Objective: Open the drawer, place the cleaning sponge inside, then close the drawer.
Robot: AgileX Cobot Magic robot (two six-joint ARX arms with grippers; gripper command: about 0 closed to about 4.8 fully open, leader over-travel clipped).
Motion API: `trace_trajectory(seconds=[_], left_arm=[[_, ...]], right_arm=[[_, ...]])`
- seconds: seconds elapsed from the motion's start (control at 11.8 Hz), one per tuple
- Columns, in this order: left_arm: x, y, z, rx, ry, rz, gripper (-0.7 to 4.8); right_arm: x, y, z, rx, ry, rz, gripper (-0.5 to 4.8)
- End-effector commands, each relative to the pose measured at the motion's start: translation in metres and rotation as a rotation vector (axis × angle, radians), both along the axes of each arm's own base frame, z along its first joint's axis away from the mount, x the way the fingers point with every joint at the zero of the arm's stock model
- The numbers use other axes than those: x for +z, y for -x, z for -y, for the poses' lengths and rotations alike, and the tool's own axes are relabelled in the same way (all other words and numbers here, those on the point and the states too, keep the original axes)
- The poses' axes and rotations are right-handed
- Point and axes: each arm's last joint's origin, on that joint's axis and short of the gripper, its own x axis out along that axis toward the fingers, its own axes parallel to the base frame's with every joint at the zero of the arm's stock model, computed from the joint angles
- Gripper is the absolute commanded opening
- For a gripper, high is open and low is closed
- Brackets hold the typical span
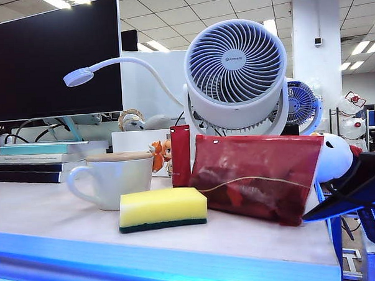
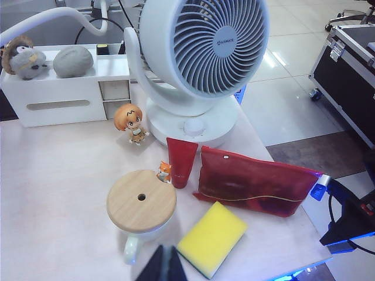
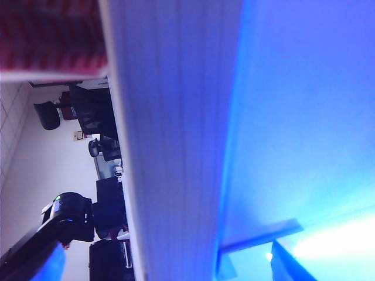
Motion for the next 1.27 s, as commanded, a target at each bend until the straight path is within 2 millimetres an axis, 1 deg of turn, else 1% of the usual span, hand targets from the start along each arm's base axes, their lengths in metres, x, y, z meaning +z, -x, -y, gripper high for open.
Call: trace_trajectory(seconds=[0.08, 0.42, 0.59, 0.76, 0.93, 1.27], left_arm=[[0.001, 0.0, 0.0, -0.005, 0.0, 0.015, -0.03], [0.001, 0.0, 0.0, -0.005, 0.0, 0.015, -0.03], [0.001, 0.0, 0.0, -0.005, 0.0, 0.015, -0.03], [0.001, 0.0, 0.0, -0.005, 0.0, 0.015, -0.03], [0.001, 0.0, 0.0, -0.005, 0.0, 0.015, -0.03], [0.001, 0.0, 0.0, -0.005, 0.0, 0.015, -0.03]], right_arm=[[0.005, -0.005, -0.001, 0.002, -0.025, 0.034, 4.79], [0.008, -0.005, -0.002, 0.026, -0.07, 0.022, 4.79], [0.006, -0.003, -0.003, 0.034, -0.067, -0.01, 4.79], [0.002, 0.0, -0.001, -0.037, 0.003, -0.025, 4.79], [0.001, 0.006, -0.001, -0.025, -0.008, -0.044, 4.79], [0.002, 0.005, -0.003, -0.002, -0.028, -0.047, 4.79]])
